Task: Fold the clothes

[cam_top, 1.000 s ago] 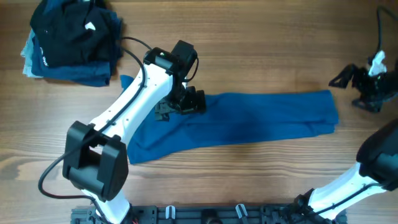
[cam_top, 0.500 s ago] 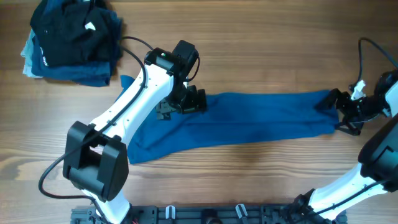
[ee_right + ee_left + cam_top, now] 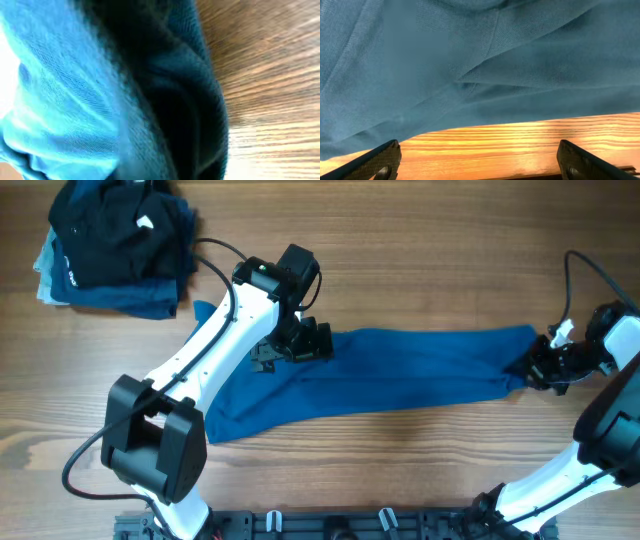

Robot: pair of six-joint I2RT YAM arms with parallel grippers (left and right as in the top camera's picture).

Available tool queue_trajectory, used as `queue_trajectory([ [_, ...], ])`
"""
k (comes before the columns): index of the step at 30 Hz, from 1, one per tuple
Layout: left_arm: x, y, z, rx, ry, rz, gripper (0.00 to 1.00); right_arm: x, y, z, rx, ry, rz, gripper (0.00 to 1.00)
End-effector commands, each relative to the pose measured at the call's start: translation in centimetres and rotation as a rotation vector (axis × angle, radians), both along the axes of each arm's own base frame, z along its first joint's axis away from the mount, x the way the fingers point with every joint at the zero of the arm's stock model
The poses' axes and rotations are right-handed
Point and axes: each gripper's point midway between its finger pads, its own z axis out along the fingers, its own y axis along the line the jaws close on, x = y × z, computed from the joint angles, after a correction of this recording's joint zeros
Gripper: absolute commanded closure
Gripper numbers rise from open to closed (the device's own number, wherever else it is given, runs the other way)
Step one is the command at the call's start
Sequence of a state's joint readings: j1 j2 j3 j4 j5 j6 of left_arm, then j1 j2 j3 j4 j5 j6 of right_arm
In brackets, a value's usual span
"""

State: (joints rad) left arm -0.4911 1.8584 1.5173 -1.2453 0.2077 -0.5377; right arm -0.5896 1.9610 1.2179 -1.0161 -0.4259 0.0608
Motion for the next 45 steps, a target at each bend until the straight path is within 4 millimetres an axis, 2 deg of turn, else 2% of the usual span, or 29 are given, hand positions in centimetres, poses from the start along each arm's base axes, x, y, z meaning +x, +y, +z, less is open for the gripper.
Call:
queue_trajectory([
  [1, -0.2, 0.0, 0.3, -0.002, -0.002, 0.014, 0.00, 1.5, -1.2, 1.7, -0.036, -0.003, -0.086, 0.96],
  [3, -0.2, 0.0, 0.3, -0.002, -0.001, 0.014, 0.00, 2.6, -2.0, 3.2, -0.058, -0.031, -0.084, 0.96],
  [6, -0.1, -0.1, 0.3, -0.002, -0.002, 0.014, 0.00, 3.7, -4.3, 6.3, -0.171, -0.067, -0.080, 0.96],
  [9, -0.1, -0.1, 0.3, -0.002, -0.003, 0.014, 0.00, 3.4, -6.9, 8.6, -0.332, -0.053, -0.101, 0.96],
  [11, 0.0, -0.1, 0.3, -0.006, -0.009, 0.015, 0.00, 2.6, -8.3, 9.5, -0.433, -0.021, -0.134, 0.96],
  [13, 0.3, -0.3, 0.3, -0.012, -0.019, 0.015, 0.00, 2.5, -8.3, 10.3, -0.474, -0.019, -0.141, 0.96],
  [17, 0.4, -0.4, 0.3, -0.016, -0.026, 0.014, 0.00, 4.1, -4.6, 11.4, -0.517, -0.049, -0.015, 0.96],
  [21, 0.4, -0.3, 0.3, -0.015, -0.025, 0.015, 0.00, 5.1, 1.4, 11.0, -0.500, -0.049, 0.161, 0.96],
  [22, 0.4, -0.3, 0.3, -0.015, -0.024, 0.014, 0.00, 5.1, 3.6, 10.7, -0.492, -0.045, 0.226, 0.96],
  [26, 0.2, -0.3, 0.3, -0.011, -0.017, 0.015, 0.00, 4.8, 8.7, 10.3, -0.481, -0.041, 0.383, 0.95],
  [28, 0.1, -0.2, 0.3, -0.008, -0.012, 0.015, 0.00, 4.4, 10.1, 10.3, -0.476, -0.033, 0.425, 0.86],
  [29, 0.1, -0.2, 0.3, -0.008, -0.011, 0.015, 0.00, 4.1, 10.5, 10.2, -0.473, -0.025, 0.441, 0.78],
  [31, 0.1, -0.2, 0.3, -0.008, -0.012, 0.015, 0.00, 3.3, 11.2, 10.2, -0.466, -0.002, 0.484, 0.72],
  [32, 0.1, -0.2, 0.3, -0.008, -0.012, 0.015, 0.00, 3.1, 11.3, 10.2, -0.462, 0.001, 0.501, 0.64],
  [33, 0.1, -0.2, 0.3, -0.008, -0.012, 0.015, 0.00, 2.9, 11.4, 10.3, -0.460, 0.011, 0.504, 0.44],
  [34, 0.1, -0.2, 0.3, -0.008, -0.012, 0.015, 0.00, 2.7, 11.4, 10.3, -0.457, 0.019, 0.506, 0.40],
  [39, 0.1, -0.2, 0.3, -0.008, -0.012, 0.015, 0.00, 3.2, 11.5, 10.9, -0.451, -0.004, 0.499, 0.37],
  [41, 0.1, -0.2, 0.3, -0.008, -0.012, 0.015, 0.00, 4.0, 11.5, 12.2, -0.447, -0.042, 0.483, 0.35],
  [43, 0.1, -0.2, 0.3, -0.008, -0.012, 0.015, 0.00, 5.1, 11.0, 14.6, -0.464, -0.099, 0.456, 0.31],
  [44, 0.1, -0.2, 0.3, -0.008, -0.012, 0.015, 0.00, 5.9, 10.2, 16.1, -0.478, -0.147, 0.448, 0.24],
  [45, 0.1, -0.2, 0.3, -0.008, -0.012, 0.015, 0.00, 6.4, 9.6, 16.7, -0.487, -0.171, 0.435, 0.17],
])
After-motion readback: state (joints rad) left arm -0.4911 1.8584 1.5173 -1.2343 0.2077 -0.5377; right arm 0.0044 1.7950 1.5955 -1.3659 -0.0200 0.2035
